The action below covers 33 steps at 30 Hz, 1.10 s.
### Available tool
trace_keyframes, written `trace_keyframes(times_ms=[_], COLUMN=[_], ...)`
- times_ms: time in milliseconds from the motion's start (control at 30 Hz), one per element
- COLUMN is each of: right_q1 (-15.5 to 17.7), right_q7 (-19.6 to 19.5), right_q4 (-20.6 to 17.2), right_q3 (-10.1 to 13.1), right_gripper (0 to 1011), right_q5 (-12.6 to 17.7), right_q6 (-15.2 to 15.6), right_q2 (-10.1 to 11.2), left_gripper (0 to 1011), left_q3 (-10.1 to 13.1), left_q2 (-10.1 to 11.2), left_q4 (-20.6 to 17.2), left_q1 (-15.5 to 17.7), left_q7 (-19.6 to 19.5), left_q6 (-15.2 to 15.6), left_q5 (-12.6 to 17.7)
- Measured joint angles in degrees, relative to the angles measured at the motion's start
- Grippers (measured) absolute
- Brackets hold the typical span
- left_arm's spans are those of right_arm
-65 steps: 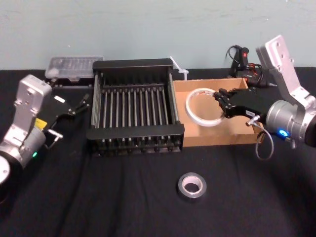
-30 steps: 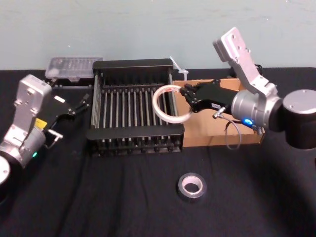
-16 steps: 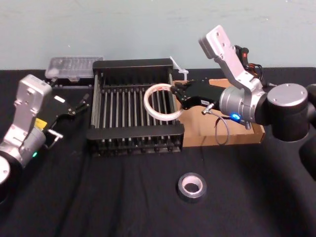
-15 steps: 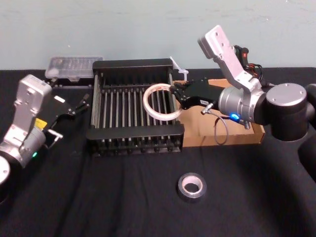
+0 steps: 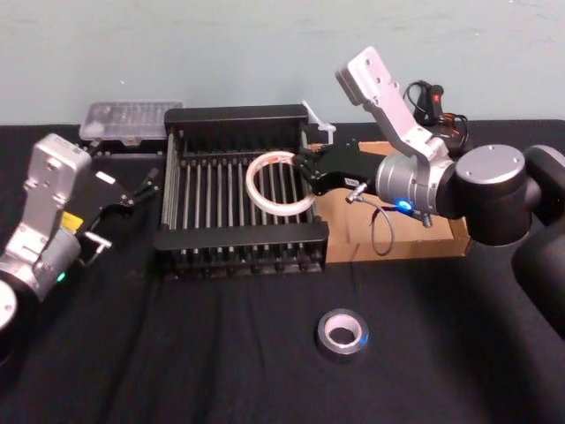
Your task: Pick up the white tape and place it into the black box , Pick up the silver tape and place it into the brown box.
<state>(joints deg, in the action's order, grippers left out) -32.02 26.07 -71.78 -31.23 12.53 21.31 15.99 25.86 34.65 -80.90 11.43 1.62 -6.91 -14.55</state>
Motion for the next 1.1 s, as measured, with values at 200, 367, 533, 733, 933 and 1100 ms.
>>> trace_keyframes(times_ms=[200,367,533,733,933,1100], right_q1=[-0.7,-0.7,-0.7,-0.7,-0.7,-0.7], right_q7=[0.1,0.0,0.0,0.0,0.0,0.0], right_q4=[1.8,1.9,1.8,1.7,1.6,1.6], right_q3=[-0.2,-0.2,-0.2,-0.2,-0.2,-0.2], right_gripper=[92,92,92,126,308,458], right_q5=[-0.5,-0.6,-0.6,-0.5,-0.5,-0.5], right_q6=[-0.5,-0.6,-0.6,-0.5,-0.5,-0.5], right_q2=[-0.9,-0.9,-0.9,-0.9,-0.9,-0.8], left_gripper=[1001,1001,1001,1001,1002,1001], left_q3=[0.0,0.0,0.0,0.0,0.0,0.0], left_q2=[0.0,0.0,0.0,0.0,0.0,0.0], left_q4=[0.0,0.0,0.0,0.0,0.0,0.0], left_q1=[0.0,0.0,0.0,0.0,0.0,0.0], left_q7=[0.0,0.0,0.0,0.0,0.0,0.0], left_q6=[0.0,0.0,0.0,0.0,0.0,0.0], left_q5=[0.0,0.0,0.0,0.0,0.0,0.0])
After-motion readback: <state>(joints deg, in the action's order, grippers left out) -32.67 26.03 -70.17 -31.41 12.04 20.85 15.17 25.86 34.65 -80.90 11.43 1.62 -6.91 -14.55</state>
